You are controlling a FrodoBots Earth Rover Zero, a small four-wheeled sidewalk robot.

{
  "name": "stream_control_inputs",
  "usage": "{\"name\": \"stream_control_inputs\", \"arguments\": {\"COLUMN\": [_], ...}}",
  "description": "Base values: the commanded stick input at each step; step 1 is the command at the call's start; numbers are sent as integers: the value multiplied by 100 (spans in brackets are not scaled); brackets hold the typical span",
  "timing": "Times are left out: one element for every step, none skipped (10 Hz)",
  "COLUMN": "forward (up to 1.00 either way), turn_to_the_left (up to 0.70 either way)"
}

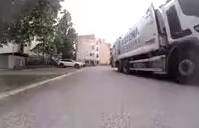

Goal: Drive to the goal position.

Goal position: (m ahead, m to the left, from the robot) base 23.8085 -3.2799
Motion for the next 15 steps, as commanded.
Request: {"name": "stream_control_inputs", "arguments": {"forward": [60, 60, 60, 60, 60, 60, 60, 60, 60, 60, 60, 60, 60, 60, 60], "turn_to_the_left": [0, 0, 0, -3, -9, -15, -11, 0, 0, 0, 0, 0, 0, 0, 0]}}
